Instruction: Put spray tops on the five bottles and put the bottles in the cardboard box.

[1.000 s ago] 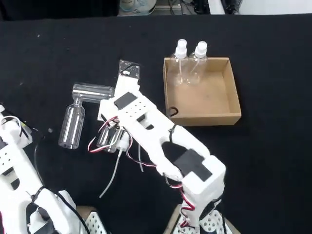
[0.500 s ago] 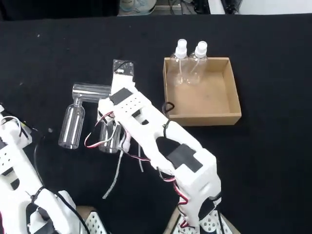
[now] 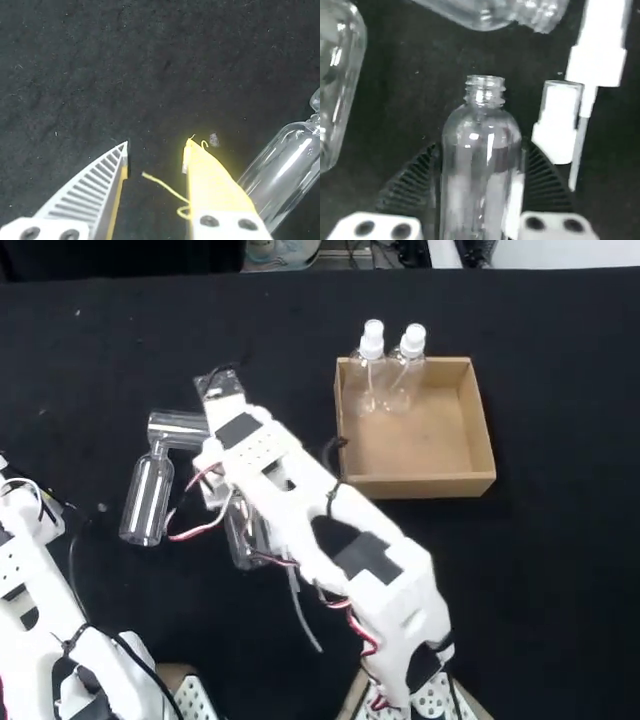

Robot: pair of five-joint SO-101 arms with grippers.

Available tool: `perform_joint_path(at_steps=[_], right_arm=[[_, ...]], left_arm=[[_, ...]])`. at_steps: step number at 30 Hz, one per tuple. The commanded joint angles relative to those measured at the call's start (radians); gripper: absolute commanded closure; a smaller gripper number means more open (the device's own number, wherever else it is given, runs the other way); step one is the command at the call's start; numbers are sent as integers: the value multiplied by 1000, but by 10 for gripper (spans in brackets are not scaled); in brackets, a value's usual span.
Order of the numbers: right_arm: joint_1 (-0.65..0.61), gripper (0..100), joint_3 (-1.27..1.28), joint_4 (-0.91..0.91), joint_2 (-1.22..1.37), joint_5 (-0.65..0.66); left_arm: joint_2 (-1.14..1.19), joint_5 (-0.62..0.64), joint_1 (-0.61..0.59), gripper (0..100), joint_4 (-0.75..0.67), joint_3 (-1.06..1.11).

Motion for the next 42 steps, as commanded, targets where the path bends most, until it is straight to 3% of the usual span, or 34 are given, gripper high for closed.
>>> perform_joint_path(at_steps=[1,15,23,28,34,42], right_arm=[[-32,819,-67,104,58,11],[-31,814,-387,342,305,12],[-37,819,-472,408,321,43],[-32,962,-476,428,306,183],[-5,977,-429,466,111,307],[75,972,-90,465,-447,431]], left_arm=[[-12,2,-7,823,-11,-5],[-12,2,-7,823,-9,-5],[-12,0,-7,823,-9,-5],[-12,0,-7,823,-9,-5],[-12,0,-7,823,-11,-7],[-12,-2,-5,823,-9,-5]])
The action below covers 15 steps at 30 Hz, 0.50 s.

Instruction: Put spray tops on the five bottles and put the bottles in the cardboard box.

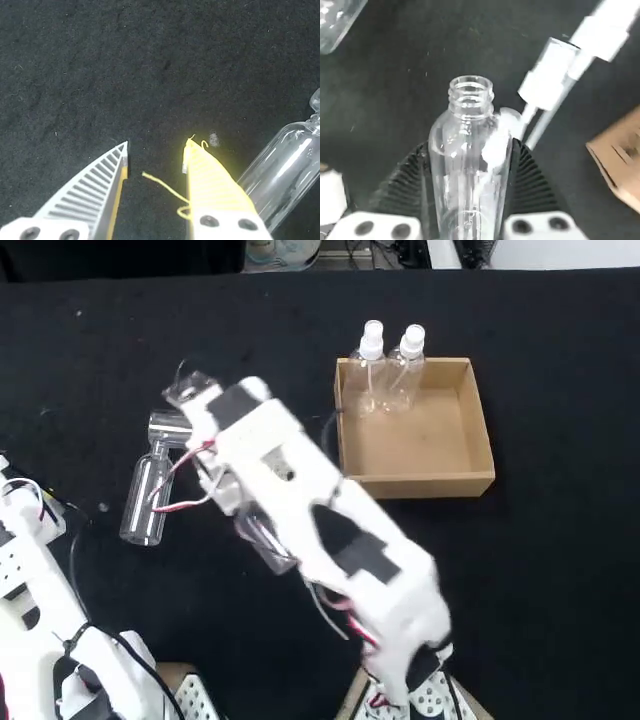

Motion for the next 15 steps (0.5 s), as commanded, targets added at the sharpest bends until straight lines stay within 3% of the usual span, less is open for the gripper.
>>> perform_joint_path(at_steps=[1,6,15], right_arm=[[58,972,154,29,-349,72],[190,972,375,29,-682,212],[773,972,490,21,-1104,431]], left_arm=[[-12,-2,-4,823,-9,-5],[-12,0,22,823,40,-18],[-12,-2,219,823,138,-61]])
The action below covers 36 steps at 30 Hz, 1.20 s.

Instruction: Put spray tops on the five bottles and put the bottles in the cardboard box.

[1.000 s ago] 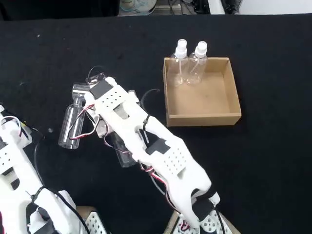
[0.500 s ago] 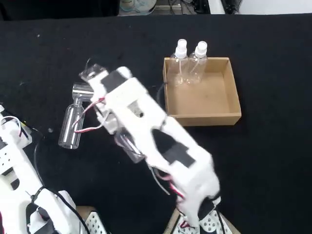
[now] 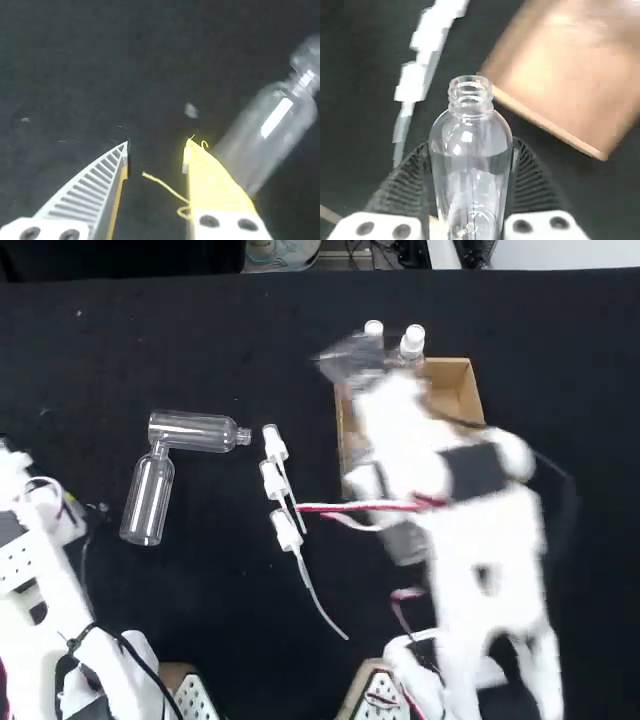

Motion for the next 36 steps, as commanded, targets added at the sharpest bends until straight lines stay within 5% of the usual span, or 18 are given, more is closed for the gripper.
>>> perform_joint_path(at_steps=[1,5,12,22,36], right_arm=[[261,972,18,11,-153,91],[503,972,151,-167,-188,146],[767,972,558,-891,-163,109],[792,972,961,-1791,-8,-127],[798,976,986,-2693,656,-227]], left_arm=[[-12,-5,154,823,49,-67],[-12,0,305,823,51,-74],[-11,2,529,823,21,-35],[-11,117,648,823,-287,242],[-11,149,639,823,-310,265]])
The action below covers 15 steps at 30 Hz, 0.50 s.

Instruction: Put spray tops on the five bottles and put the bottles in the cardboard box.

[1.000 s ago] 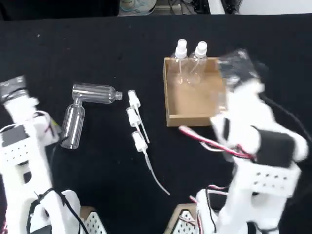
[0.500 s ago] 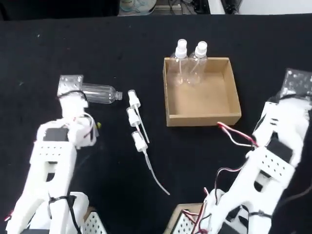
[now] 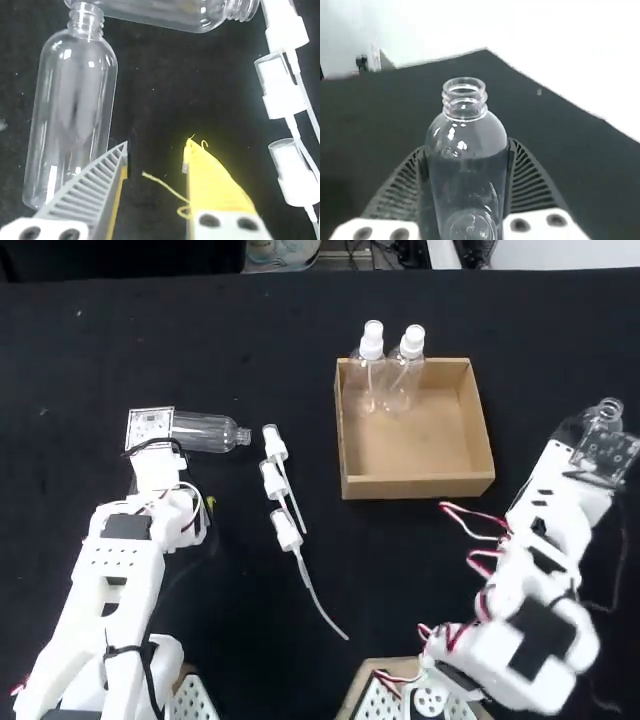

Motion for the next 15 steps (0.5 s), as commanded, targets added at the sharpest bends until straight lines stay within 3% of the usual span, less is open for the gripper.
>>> perform_joint_path(at_steps=[1,8,15], right_arm=[[18,976,-13,-247,120,-11],[18,973,-18,-416,328,-11],[20,972,-13,-446,410,-11]], left_arm=[[-11,12,5,823,-17,-5],[-11,12,5,823,-17,-2],[-11,12,5,823,-17,-4]])
